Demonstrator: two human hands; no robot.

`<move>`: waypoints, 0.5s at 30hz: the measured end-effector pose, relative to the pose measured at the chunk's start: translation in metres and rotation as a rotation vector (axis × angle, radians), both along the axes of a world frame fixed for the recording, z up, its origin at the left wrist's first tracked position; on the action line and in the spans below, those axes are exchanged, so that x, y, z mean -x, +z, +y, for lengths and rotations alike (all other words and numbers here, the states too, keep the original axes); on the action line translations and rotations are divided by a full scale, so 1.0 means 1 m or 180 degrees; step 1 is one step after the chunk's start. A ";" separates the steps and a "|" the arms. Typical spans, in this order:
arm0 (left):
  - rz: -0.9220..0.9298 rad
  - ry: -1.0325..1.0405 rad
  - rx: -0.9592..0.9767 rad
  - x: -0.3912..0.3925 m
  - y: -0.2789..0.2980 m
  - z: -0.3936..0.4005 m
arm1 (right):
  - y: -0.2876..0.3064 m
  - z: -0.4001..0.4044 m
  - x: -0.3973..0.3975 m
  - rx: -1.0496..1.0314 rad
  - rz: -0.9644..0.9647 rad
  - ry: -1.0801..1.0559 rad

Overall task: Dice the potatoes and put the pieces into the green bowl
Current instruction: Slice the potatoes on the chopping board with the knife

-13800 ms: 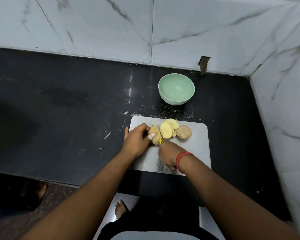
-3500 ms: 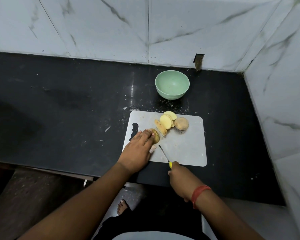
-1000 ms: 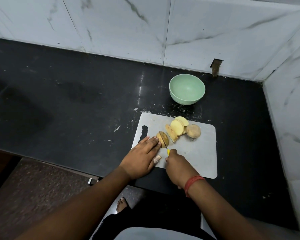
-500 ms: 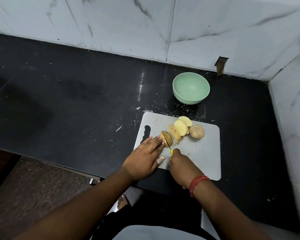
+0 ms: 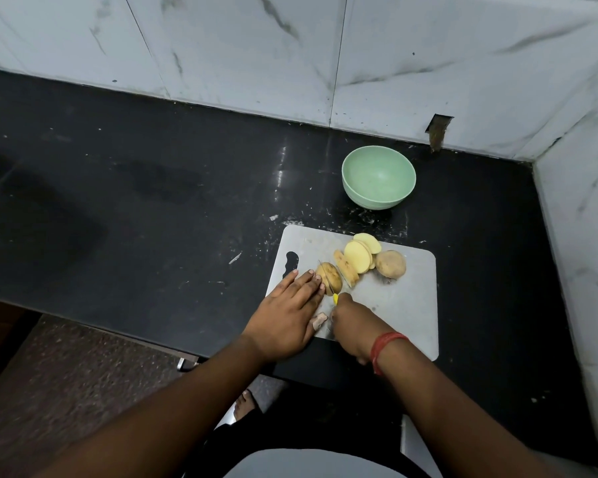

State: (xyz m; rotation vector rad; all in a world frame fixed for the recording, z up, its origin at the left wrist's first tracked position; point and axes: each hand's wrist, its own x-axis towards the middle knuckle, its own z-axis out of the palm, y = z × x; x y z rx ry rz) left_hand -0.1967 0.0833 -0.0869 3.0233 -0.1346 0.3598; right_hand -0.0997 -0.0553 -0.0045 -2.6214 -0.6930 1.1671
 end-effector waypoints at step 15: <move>-0.0097 -0.0320 -0.0102 -0.004 -0.001 0.002 | 0.003 -0.006 0.005 -0.0110 0.0069 0.0037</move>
